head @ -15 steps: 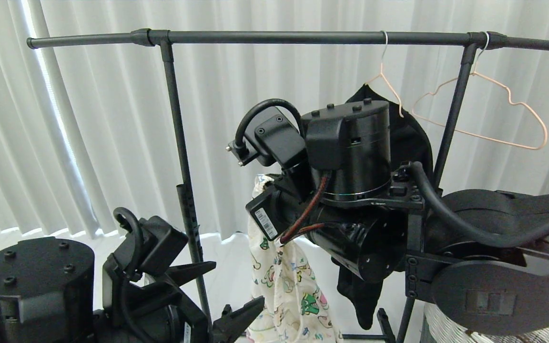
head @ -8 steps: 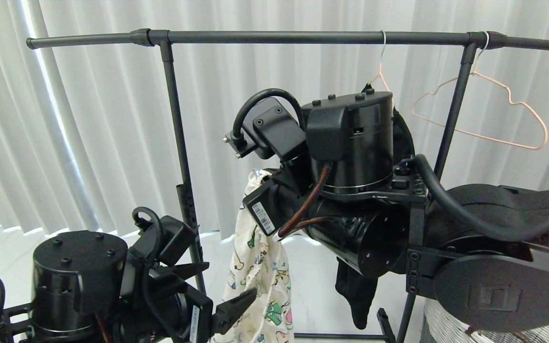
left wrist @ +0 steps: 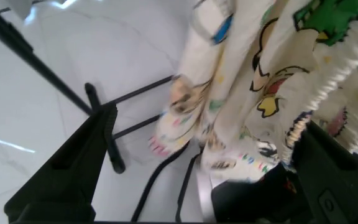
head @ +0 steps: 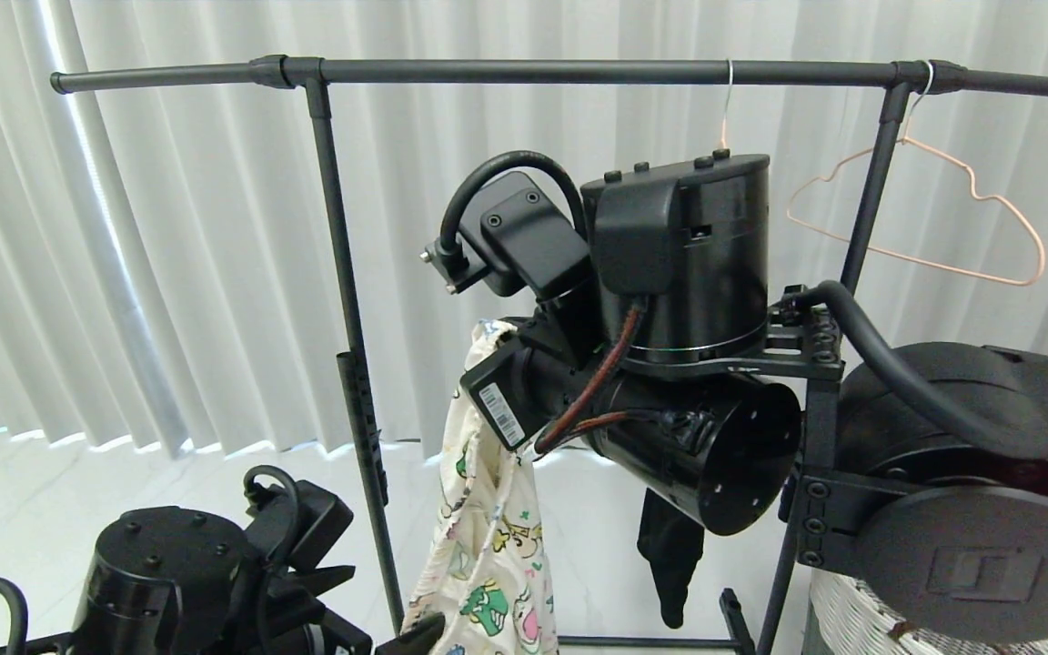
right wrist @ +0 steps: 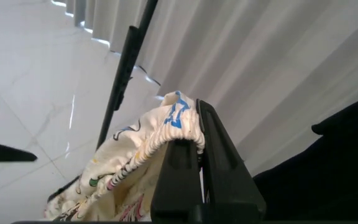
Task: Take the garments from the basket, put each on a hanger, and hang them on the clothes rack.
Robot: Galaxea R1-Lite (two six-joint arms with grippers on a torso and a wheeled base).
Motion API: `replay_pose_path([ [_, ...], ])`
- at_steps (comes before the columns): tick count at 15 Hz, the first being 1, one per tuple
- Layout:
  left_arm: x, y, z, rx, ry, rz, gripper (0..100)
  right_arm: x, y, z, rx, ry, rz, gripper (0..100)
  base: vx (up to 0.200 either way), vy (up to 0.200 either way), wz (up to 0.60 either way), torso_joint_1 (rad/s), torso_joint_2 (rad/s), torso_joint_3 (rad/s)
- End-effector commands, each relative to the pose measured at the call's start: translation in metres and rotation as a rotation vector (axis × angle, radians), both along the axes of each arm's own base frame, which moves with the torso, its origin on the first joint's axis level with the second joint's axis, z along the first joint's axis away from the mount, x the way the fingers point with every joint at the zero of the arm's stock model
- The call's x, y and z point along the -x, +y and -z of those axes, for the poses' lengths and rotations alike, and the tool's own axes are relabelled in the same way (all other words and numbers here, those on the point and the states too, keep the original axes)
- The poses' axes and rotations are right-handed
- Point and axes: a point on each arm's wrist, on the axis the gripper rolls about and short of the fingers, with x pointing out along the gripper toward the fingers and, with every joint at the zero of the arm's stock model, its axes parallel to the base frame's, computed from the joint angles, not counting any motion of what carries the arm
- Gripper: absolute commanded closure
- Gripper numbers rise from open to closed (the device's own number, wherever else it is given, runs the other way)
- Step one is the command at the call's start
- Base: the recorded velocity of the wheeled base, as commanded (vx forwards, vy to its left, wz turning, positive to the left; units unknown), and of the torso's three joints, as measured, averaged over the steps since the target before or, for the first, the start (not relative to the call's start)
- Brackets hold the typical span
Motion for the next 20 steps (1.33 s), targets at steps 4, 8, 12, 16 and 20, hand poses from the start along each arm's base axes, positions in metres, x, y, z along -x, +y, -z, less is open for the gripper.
replay_pose_path([
  [4,0.006,0.005,0.001,-0.015,-0.013,-0.027,0,-0.009,-0.013,-0.003,0.001,0.0,0.036,100,0.0,0.0,0.0,0.0,0.0,0.0],
  [8,0.009,0.007,0.002,-0.018,-0.011,-0.029,100,-0.009,-0.032,0.006,0.039,0.02,0.061,100,0.0,0.0,0.0,0.0,0.0,0.0],
  [12,0.015,0.013,-0.004,-0.058,-0.085,-0.096,100,-0.014,-0.07,0.02,0.097,0.052,0.13,100,0.0,0.0,0.0,0.0,0.0,0.0],
  [16,0.006,0.007,-0.043,0.003,-0.17,-0.086,100,-0.007,-0.118,0.036,0.155,0.092,0.199,100,0.0,0.0,0.0,0.0,0.0,0.0],
  [20,-0.002,-0.011,-0.137,0.043,-0.118,0.043,100,0.008,-0.162,0.038,0.185,0.117,0.255,100,0.0,0.0,0.0,0.0,0.0,0.0],
])
